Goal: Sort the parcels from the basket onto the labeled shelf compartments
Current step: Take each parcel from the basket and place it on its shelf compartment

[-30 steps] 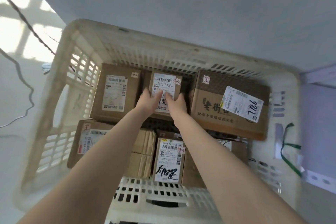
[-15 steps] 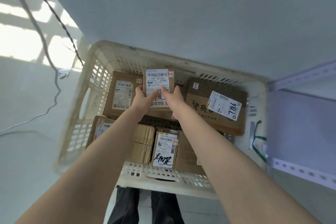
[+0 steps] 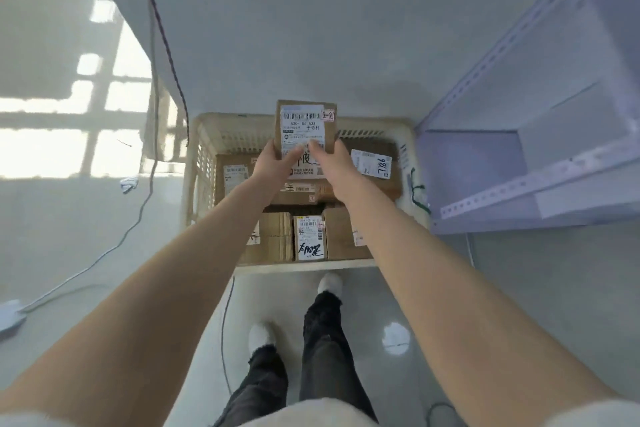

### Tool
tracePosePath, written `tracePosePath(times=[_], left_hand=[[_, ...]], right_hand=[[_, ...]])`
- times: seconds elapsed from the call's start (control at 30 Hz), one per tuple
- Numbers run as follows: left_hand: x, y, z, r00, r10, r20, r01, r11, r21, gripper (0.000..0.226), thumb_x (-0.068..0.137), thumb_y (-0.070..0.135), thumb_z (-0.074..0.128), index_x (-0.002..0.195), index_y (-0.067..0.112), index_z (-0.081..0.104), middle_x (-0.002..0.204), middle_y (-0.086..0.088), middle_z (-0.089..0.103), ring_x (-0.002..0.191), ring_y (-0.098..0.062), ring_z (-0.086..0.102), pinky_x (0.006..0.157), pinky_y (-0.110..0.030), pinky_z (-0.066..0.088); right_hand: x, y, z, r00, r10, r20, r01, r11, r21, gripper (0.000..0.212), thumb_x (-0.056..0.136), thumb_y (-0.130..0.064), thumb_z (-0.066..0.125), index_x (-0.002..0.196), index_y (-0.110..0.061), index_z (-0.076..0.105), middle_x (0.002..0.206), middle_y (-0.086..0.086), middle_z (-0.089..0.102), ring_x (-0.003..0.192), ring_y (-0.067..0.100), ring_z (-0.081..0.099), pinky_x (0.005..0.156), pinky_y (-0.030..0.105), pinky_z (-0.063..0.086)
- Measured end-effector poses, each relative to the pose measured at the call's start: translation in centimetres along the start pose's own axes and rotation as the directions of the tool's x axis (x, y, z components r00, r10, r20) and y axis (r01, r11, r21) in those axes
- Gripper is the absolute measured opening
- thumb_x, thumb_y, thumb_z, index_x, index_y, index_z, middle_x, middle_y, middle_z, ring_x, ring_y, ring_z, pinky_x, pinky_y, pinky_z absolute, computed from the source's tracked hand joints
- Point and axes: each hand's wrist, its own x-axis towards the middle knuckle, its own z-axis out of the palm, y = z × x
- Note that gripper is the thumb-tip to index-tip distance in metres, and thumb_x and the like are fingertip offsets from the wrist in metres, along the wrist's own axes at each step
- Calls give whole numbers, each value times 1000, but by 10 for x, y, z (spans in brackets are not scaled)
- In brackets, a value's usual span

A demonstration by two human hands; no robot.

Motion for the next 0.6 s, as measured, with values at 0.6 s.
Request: tracePosePath(times=[0.6], left_hand=[[-169, 49, 141, 904, 276, 325, -352, 913, 204, 40, 95, 34, 57, 130, 19, 47, 110, 5, 62, 93, -15, 62, 70, -23, 50]], right_hand=[[-190, 60, -157, 922, -139, -362, 236, 941, 241, 34, 100, -25, 51, 132, -13, 48, 123, 9, 63, 108, 28, 64, 88, 40, 55]])
